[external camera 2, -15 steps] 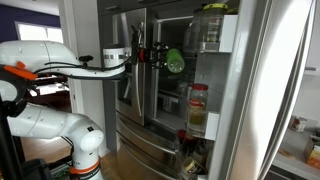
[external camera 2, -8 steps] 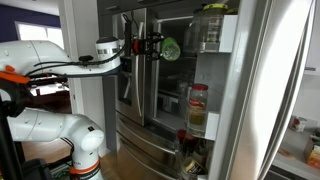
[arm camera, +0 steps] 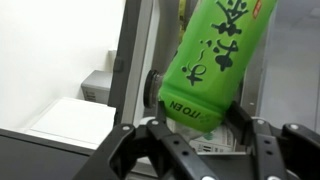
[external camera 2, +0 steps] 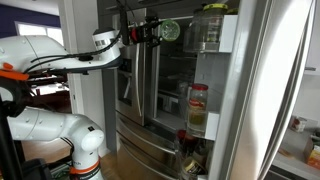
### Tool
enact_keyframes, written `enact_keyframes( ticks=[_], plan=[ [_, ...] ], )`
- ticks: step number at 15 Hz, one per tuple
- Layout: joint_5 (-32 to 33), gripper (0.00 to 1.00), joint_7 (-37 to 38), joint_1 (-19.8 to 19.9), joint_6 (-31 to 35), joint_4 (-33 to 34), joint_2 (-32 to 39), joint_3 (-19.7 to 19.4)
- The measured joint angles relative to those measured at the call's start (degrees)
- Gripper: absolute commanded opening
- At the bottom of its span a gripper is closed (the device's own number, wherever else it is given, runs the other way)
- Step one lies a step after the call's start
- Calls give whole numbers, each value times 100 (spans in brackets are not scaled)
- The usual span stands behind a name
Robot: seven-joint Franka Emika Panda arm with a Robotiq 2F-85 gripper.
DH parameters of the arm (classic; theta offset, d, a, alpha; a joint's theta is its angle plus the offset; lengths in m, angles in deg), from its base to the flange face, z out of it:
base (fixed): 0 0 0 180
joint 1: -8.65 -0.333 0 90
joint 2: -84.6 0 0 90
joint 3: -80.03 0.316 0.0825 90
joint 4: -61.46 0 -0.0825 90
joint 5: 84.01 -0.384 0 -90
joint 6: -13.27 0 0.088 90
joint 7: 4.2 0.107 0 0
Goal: Remove the green bottle from the middle fridge door shelf and put it onto the top fridge door shelf
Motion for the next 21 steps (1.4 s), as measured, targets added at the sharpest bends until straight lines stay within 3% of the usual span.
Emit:
enact_keyframes(
  ticks=[10,21],
  plan=[
    [509,37,77,-126,1357,917,540,-576],
    [259,37,1322,-126,1402,1537,772,-763]
  ],
)
